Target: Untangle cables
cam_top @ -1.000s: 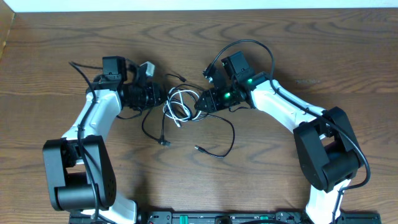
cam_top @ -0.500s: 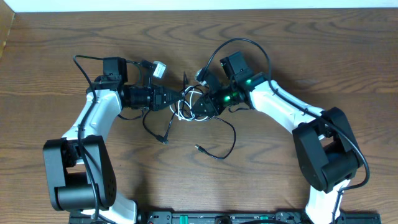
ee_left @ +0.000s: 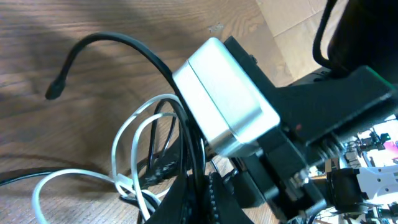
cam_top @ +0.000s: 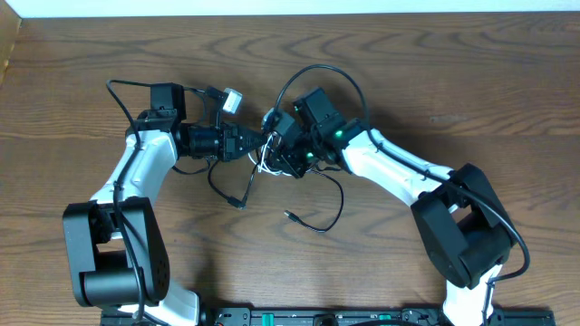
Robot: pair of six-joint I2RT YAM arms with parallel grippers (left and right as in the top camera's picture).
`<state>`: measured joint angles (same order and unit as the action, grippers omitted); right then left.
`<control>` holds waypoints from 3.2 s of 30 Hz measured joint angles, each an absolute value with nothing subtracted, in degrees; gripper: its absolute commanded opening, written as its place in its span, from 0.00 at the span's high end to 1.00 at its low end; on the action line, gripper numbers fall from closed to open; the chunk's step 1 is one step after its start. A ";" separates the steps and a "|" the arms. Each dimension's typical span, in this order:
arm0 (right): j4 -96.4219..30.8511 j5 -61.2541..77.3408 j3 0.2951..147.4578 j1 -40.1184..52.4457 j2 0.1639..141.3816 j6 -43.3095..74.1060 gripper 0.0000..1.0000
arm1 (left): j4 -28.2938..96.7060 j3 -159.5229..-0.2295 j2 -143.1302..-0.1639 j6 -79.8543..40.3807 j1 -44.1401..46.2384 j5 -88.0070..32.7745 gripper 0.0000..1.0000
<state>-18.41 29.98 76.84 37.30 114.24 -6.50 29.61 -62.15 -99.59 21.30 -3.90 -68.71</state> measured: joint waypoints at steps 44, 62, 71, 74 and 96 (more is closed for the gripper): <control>-30.83 29.89 77.01 27.59 110.52 3.09 0.41 | 29.58 -62.15 -99.61 10.26 -18.63 -69.36 0.92; -31.53 24.45 76.77 34.74 109.80 18.74 0.42 | 29.61 -62.15 -99.61 -11.97 -17.19 -55.92 0.92; -21.80 20.56 76.75 36.93 113.58 28.38 0.40 | 29.91 -62.15 -99.61 -25.58 -17.19 -50.63 0.83; -21.26 20.21 76.73 37.26 115.55 30.57 0.43 | 30.65 -62.15 -99.61 -27.33 -17.19 -47.72 0.48; -46.72 21.96 76.31 16.12 106.83 10.41 0.19 | 47.07 -64.75 -87.92 -27.92 -4.49 -21.17 0.51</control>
<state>-46.72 21.96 76.31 16.12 106.83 10.41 47.07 -64.75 -87.92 -27.92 -4.49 -21.17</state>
